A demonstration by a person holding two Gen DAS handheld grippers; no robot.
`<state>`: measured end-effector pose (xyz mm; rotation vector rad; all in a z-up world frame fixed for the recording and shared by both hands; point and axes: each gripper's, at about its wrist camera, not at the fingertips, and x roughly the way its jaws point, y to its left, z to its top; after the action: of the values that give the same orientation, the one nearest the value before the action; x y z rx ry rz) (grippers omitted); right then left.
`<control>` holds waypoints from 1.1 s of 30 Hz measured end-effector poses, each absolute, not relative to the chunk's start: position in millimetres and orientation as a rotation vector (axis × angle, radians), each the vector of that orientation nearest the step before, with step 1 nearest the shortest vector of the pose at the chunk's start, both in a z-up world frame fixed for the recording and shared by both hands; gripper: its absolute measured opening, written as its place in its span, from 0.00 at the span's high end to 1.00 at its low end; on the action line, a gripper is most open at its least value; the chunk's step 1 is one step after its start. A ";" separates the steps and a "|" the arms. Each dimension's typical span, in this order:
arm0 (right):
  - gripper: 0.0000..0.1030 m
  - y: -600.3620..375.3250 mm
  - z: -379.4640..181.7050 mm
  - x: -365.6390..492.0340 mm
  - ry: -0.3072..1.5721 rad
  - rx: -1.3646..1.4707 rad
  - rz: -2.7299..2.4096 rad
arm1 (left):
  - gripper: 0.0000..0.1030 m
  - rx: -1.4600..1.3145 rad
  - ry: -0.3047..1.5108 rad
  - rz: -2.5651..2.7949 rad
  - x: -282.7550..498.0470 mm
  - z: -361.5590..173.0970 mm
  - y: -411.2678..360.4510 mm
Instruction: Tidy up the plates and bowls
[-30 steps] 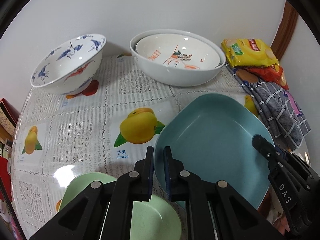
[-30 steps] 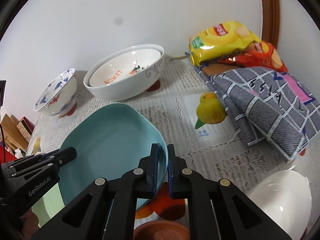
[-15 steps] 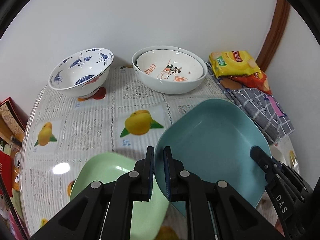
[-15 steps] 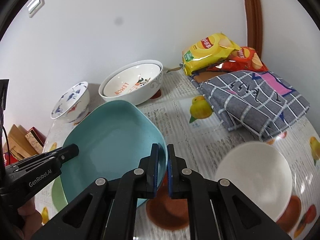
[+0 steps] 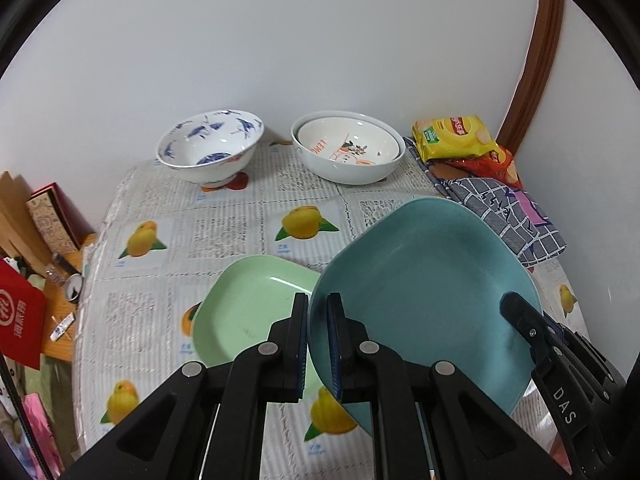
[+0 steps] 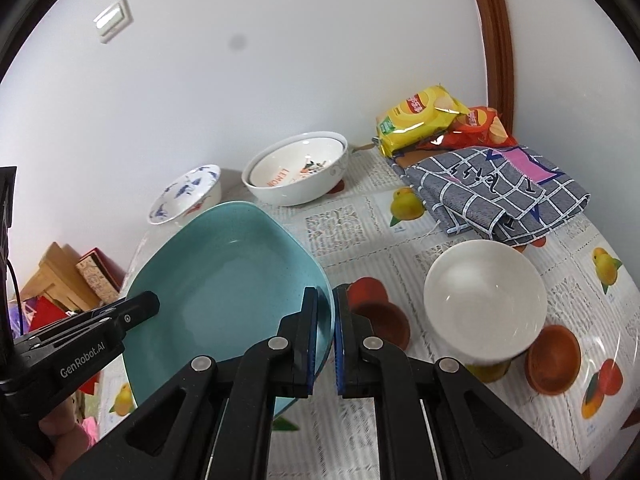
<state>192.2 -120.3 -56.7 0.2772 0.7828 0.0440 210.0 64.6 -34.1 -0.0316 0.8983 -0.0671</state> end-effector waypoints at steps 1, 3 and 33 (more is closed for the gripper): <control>0.93 -119.1 -54.7 188.8 0.780 0.280 0.048 | 0.91 -0.034 0.895 -0.064 206.1 -31.9 66.5; 0.93 -116.3 -51.7 182.5 0.776 0.286 0.057 | 0.91 -0.039 0.891 -0.059 199.8 -28.9 70.1; 0.93 -63.7 -34.7 169.0 0.750 0.249 0.134 | 0.91 -0.101 0.871 0.016 173.2 -19.8 125.4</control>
<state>169.0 -63.7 -34.7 0.2489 0.7497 0.1336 173.2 125.4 -19.8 -0.1013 0.8713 0.0155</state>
